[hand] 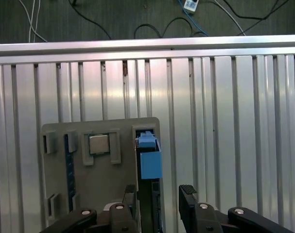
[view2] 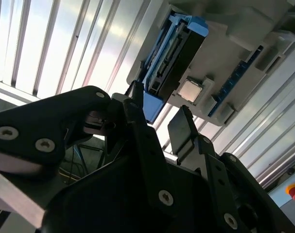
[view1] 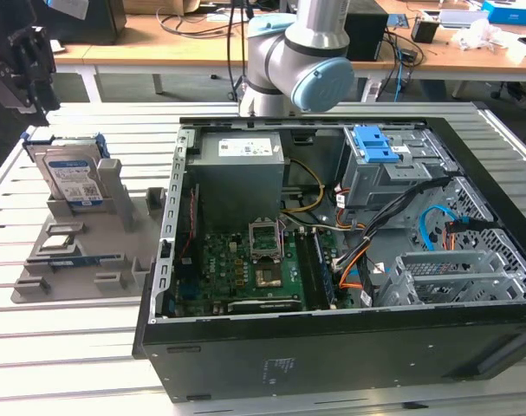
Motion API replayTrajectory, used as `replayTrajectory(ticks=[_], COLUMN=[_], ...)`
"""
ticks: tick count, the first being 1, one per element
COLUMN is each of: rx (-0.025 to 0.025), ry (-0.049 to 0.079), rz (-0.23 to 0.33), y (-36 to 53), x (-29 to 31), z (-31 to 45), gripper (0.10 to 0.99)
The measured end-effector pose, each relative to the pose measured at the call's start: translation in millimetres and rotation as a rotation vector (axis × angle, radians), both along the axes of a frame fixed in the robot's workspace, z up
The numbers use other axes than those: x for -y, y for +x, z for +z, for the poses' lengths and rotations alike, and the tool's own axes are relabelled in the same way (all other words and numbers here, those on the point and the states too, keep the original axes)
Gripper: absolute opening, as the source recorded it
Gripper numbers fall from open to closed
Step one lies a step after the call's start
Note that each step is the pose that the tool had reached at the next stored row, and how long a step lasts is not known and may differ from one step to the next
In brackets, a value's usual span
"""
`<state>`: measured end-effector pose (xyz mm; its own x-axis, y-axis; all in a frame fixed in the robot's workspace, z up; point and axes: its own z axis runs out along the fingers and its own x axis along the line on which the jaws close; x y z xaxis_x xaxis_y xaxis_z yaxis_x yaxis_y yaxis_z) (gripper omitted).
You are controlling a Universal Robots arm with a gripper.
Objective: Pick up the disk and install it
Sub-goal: 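Pick up the disk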
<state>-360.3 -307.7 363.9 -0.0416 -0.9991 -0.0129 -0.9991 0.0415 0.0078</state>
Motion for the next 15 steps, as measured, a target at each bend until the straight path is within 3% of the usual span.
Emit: replayTrajectory(ticks=[12, 15], rx=[-0.0001, 0.0000], ry=[0.000, 0.000], rz=[0.000, 0.000], y=[0.0, 0.0], x=[0.0, 0.0], z=[-14.3, -23.3], gripper=[0.482, 0.482])
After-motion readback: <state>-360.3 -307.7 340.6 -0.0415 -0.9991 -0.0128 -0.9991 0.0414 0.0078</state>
